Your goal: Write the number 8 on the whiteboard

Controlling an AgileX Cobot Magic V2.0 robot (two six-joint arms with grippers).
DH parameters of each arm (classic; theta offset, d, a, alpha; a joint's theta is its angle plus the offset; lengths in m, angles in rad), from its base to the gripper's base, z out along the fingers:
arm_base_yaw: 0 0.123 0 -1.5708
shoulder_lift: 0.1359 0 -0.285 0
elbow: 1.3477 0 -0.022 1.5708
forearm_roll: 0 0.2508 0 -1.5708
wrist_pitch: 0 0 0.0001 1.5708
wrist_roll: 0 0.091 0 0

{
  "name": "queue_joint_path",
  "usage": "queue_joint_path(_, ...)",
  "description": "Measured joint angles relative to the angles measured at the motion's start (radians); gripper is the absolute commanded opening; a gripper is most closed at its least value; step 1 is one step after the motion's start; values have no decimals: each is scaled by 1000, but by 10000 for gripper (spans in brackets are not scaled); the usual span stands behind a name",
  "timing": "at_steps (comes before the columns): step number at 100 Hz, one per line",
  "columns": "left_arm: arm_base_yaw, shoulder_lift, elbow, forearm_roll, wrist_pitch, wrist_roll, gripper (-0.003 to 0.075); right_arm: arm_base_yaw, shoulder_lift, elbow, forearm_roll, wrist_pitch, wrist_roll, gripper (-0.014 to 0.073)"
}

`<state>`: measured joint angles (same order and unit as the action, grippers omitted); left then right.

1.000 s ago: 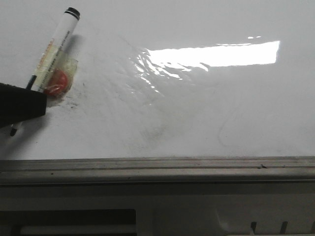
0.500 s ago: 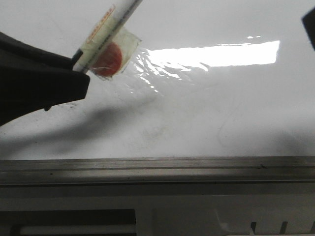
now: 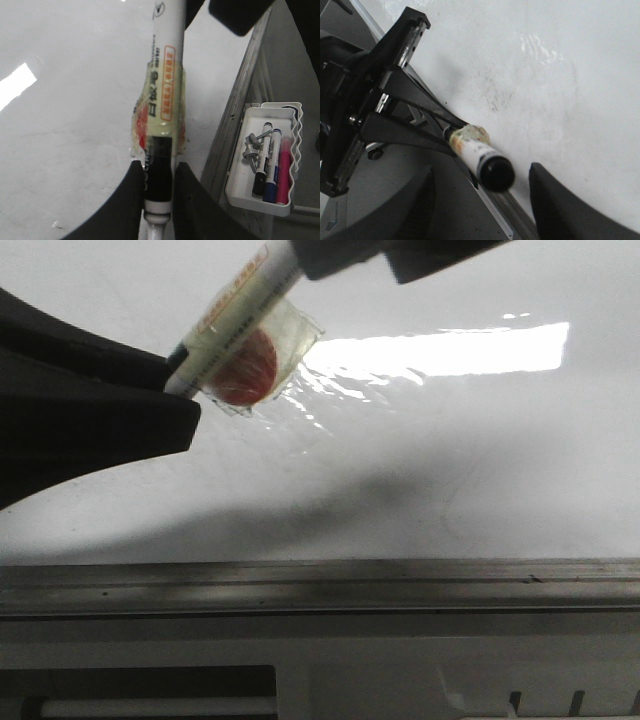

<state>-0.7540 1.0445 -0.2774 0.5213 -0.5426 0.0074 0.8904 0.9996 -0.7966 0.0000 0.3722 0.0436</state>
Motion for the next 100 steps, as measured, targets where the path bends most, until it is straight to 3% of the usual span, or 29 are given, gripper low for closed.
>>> queue_joint_path(14,0,0,0,6,0,0,-20,2,72,-38,21,-5,0,309)
queue_joint_path(31,0,0,0,13,0,0,-11,2,128,-54,30,-22,0,38)
queue_joint_path(40,0,2,0,15,8,6,85,7,135,-57,57,-31,2,-73)
queue_joint_path(51,0,4,0,15,6,8,279,13,135,-59,69,-33,2,-70)
queue_joint_path(58,0,4,0,15,2,6,340,11,137,-59,62,-33,2,-71)
queue_joint_path(78,0,-31,0,7,28,-89,342,9,140,-59,56,-33,4,-70)
queue_joint_path(100,16,-245,0,-217,269,-124,341,-44,136,-64,55,-9,13,-60)
